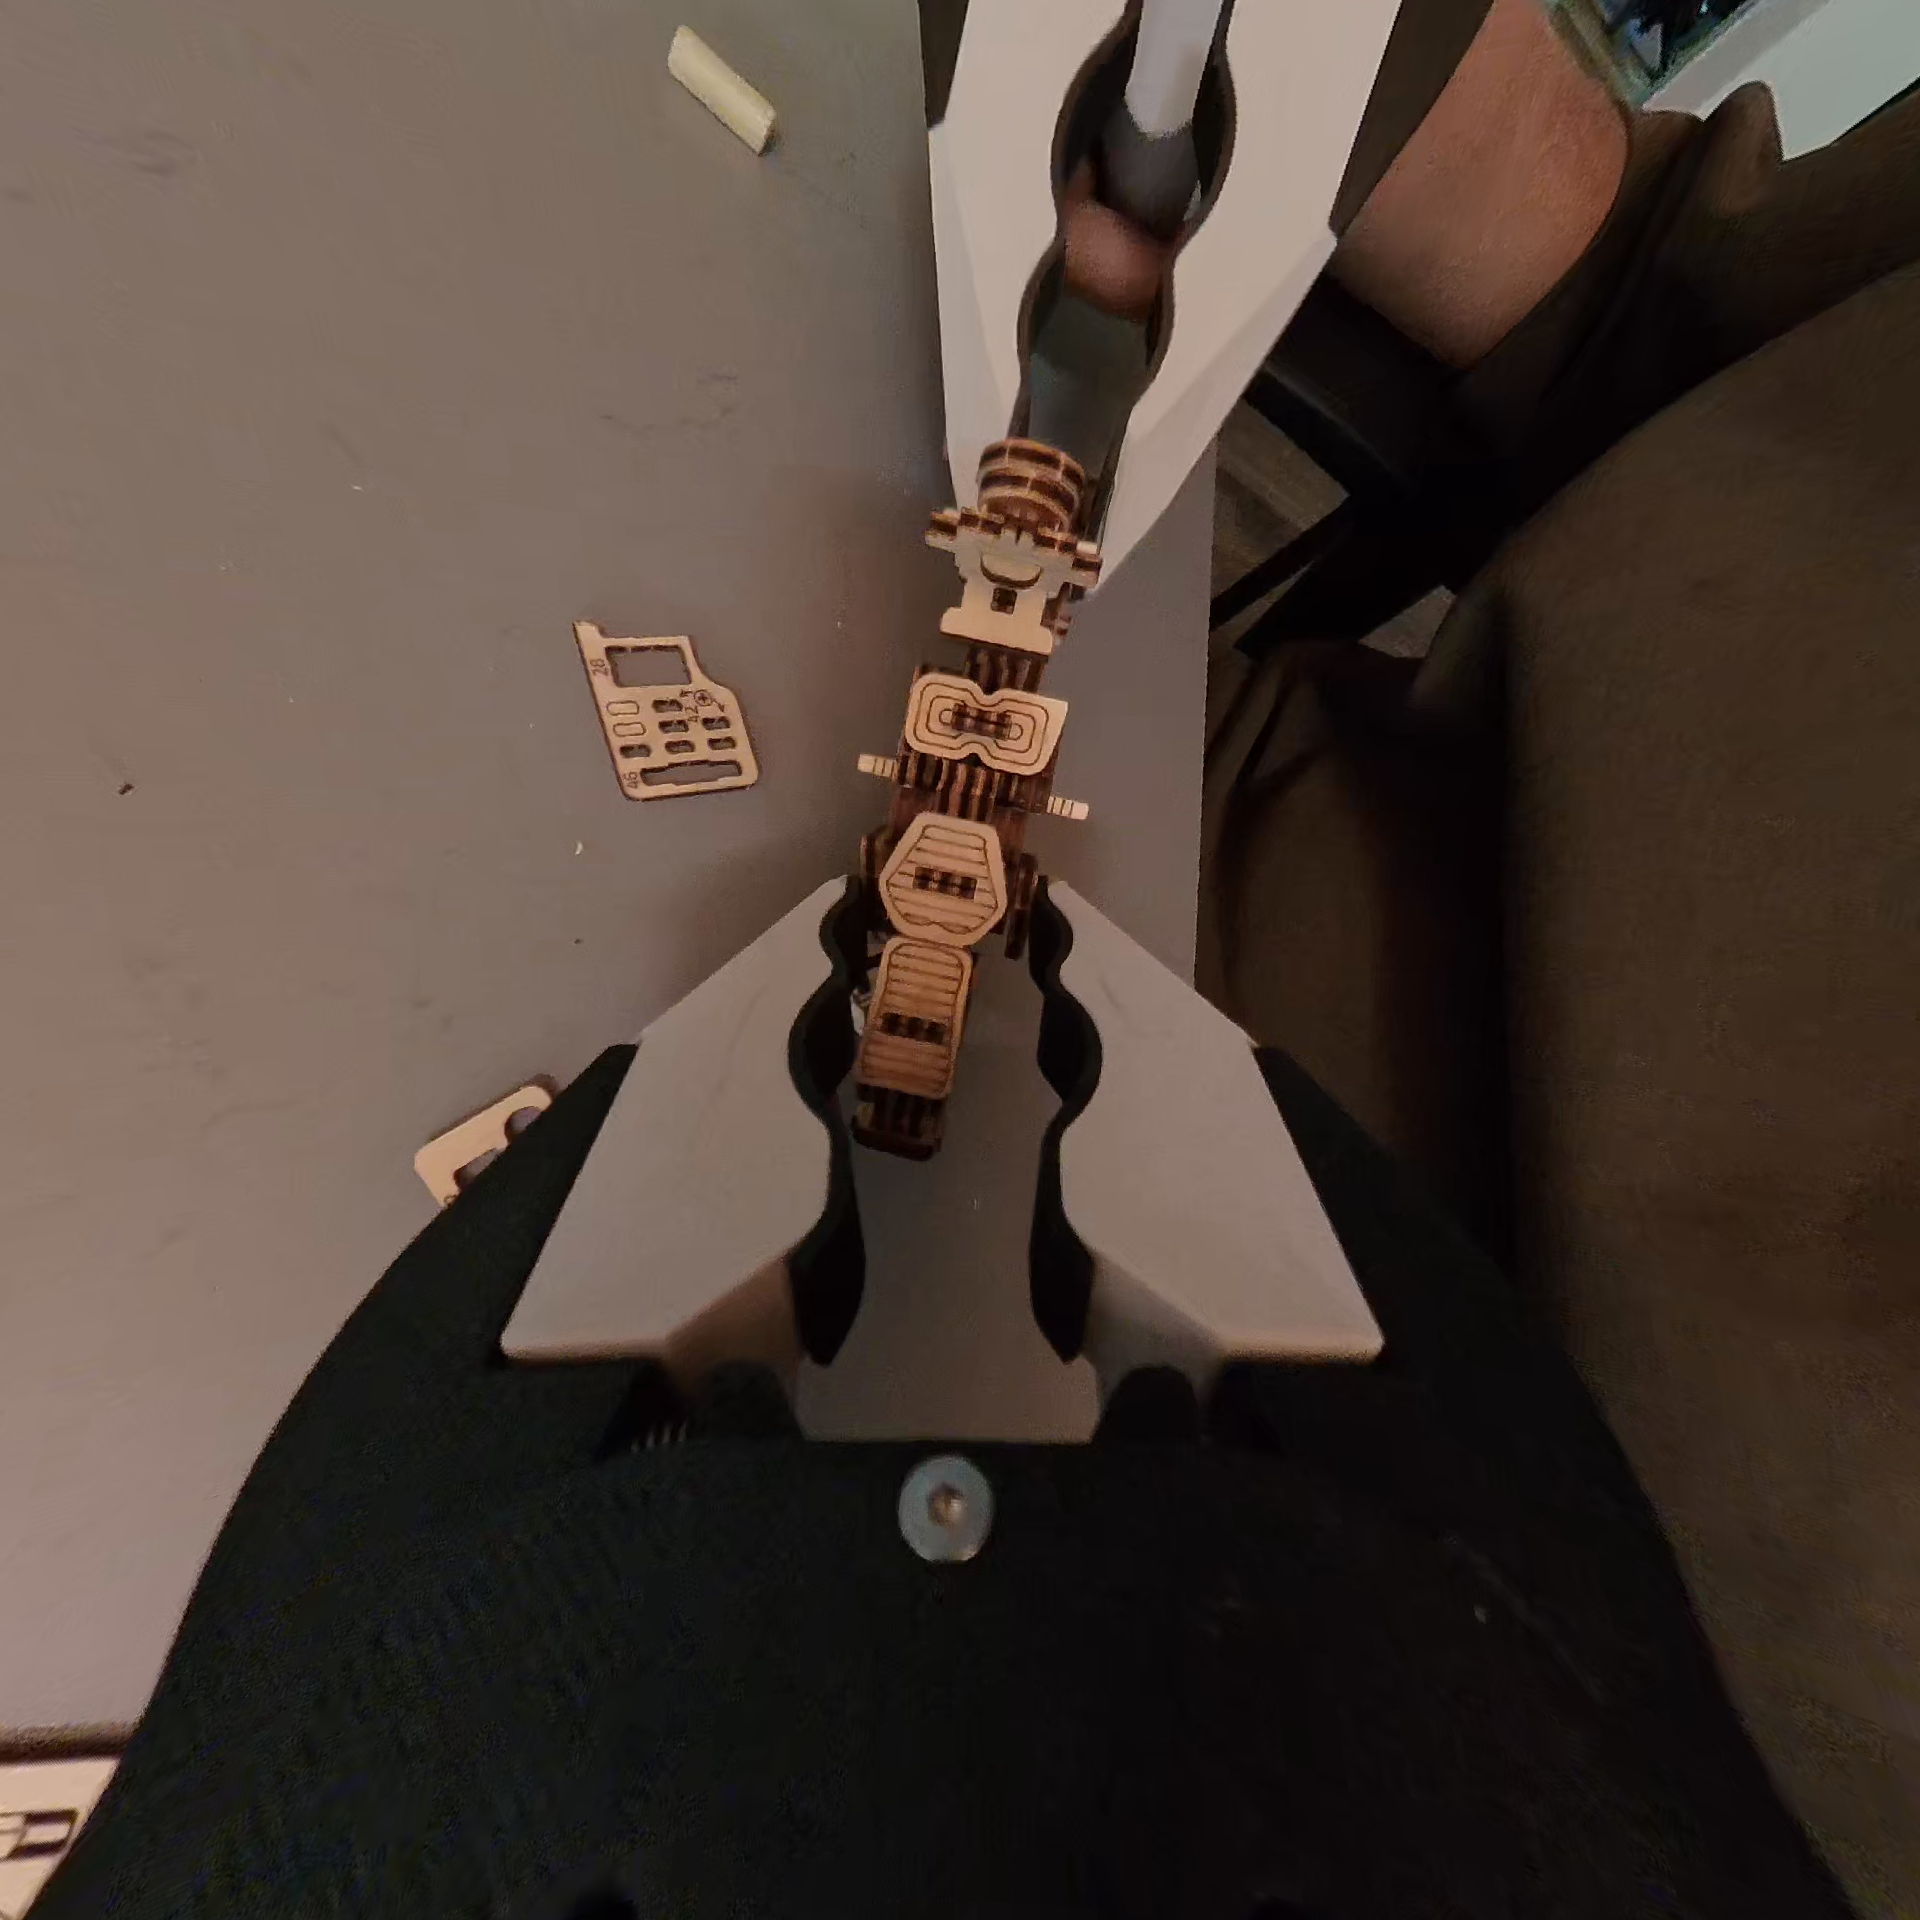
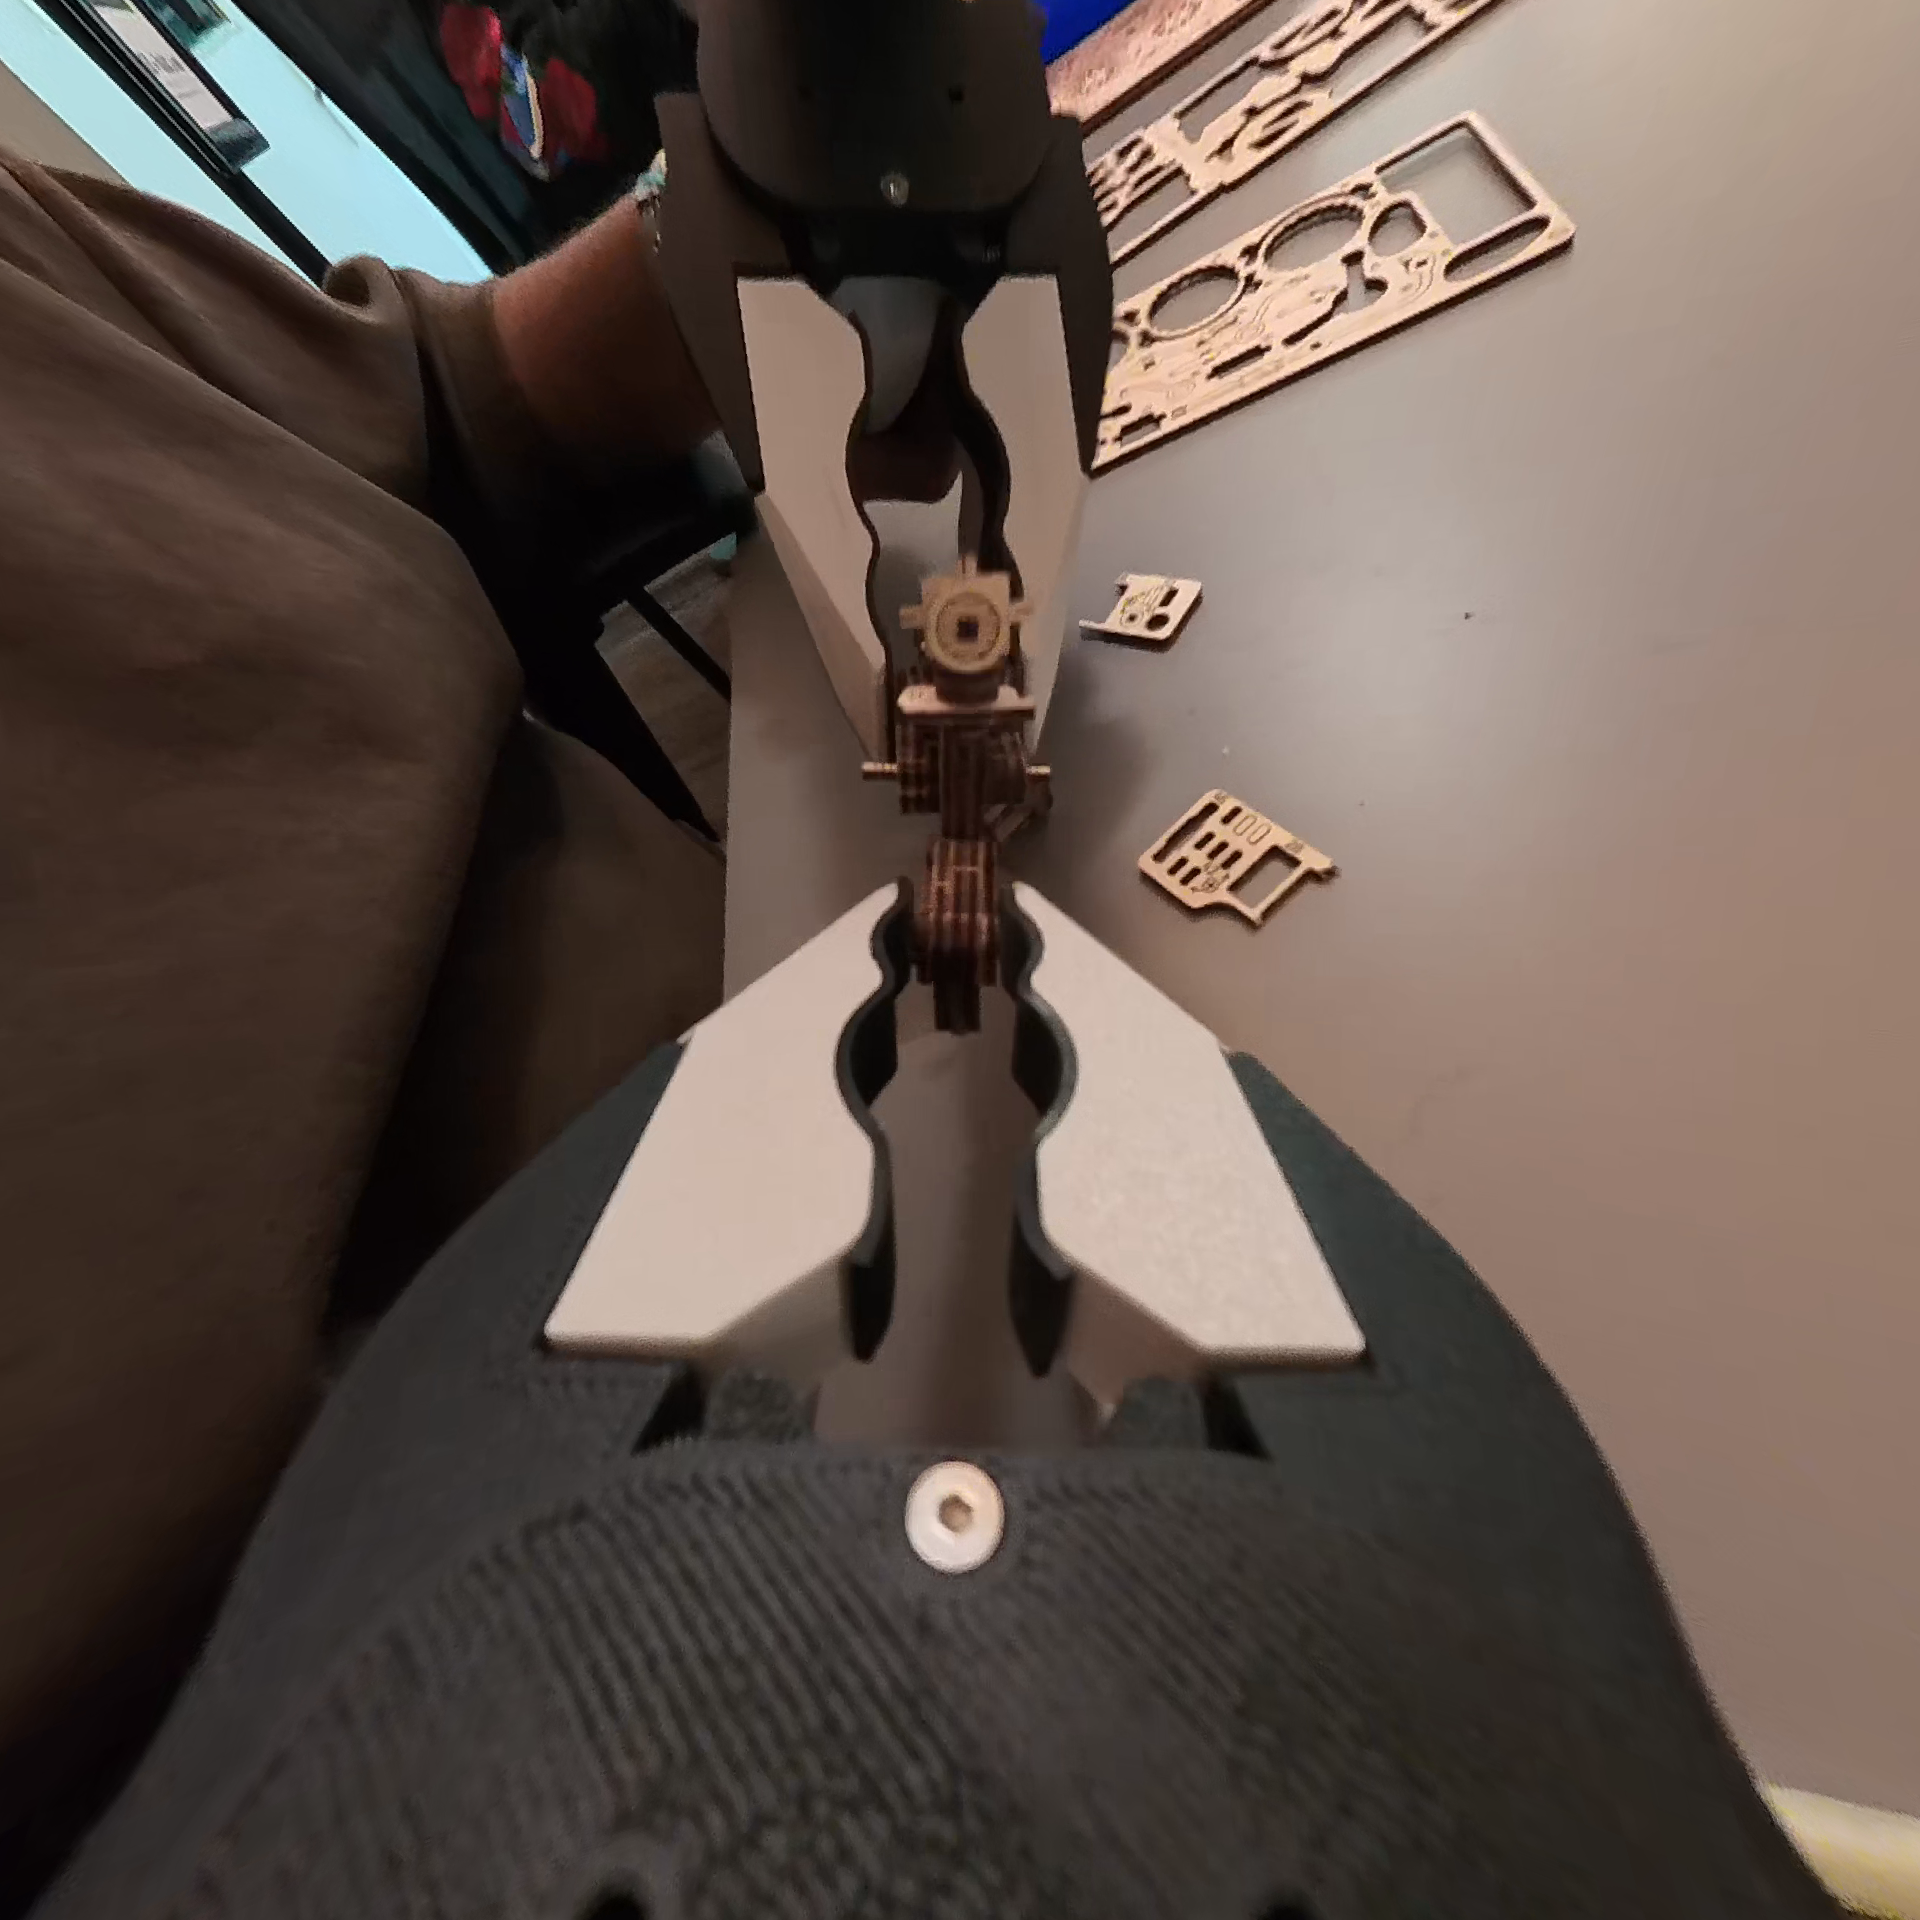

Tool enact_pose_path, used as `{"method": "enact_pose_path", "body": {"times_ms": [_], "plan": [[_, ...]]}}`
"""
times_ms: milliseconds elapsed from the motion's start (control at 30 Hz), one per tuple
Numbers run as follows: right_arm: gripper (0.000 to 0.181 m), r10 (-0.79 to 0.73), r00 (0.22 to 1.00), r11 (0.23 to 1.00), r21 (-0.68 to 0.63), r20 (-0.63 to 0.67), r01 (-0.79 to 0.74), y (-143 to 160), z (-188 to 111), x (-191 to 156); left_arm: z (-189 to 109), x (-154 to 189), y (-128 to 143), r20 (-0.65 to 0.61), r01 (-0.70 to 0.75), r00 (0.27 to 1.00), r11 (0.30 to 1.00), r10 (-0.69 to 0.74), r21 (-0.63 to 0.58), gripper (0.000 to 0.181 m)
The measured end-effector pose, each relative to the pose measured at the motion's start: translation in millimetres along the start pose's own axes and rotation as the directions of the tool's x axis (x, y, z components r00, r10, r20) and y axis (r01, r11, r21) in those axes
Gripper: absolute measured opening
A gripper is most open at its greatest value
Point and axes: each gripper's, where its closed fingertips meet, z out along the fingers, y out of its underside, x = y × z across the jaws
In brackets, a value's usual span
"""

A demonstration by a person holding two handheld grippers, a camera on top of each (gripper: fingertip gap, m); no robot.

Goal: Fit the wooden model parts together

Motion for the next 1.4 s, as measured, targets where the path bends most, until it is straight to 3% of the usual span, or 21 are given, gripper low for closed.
{"method": "enact_pose_path", "body": {"times_ms": [467, 800, 1100, 1267, 1400], "plan": [[0.014, 0.018, 1.0, 0.999, 0.047, 0.006, -0.019, -5.7, -3.3, 3.6, -4.3, -3.1, -7.0, -0.002, 0.032, 0.999, 0.998, -0.032, 0.045, 0.028], [0.014, 0.097, 0.985, 0.982, 0.177, -0.139, -0.072, -23.6, -14.6, 26.2, -20.2, -33.1, -23.7, 0.093, 0.078, 0.991, 0.98, -0.096, 0.183, 0.028], [0.014, 0.153, 0.855, 0.953, 0.304, -0.496, 0.006, -19.7, -42.2, 57.7, -41.4, -82.6, -29.1, 0.352, 0.037, 0.926, 0.964, -0.132, 0.265, 0.028], [0.014, 0.319, 0.791, 0.87, 0.492, -0.522, -0.026, -18.6, -58.8, 60.4, -54.3, -93.7, -33.9, 0.402, 0.061, 0.894, 0.943, -0.197, 0.326, 0.028], [0.014, 0.382, 0.74, 0.814, 0.581, -0.553, 0.013, -28.3, -72.8, 63.7, -58.3, -85.4, -36.8, 0.349, 0.139, 0.887, 0.895, -0.304, 0.425, 0.028]]}}
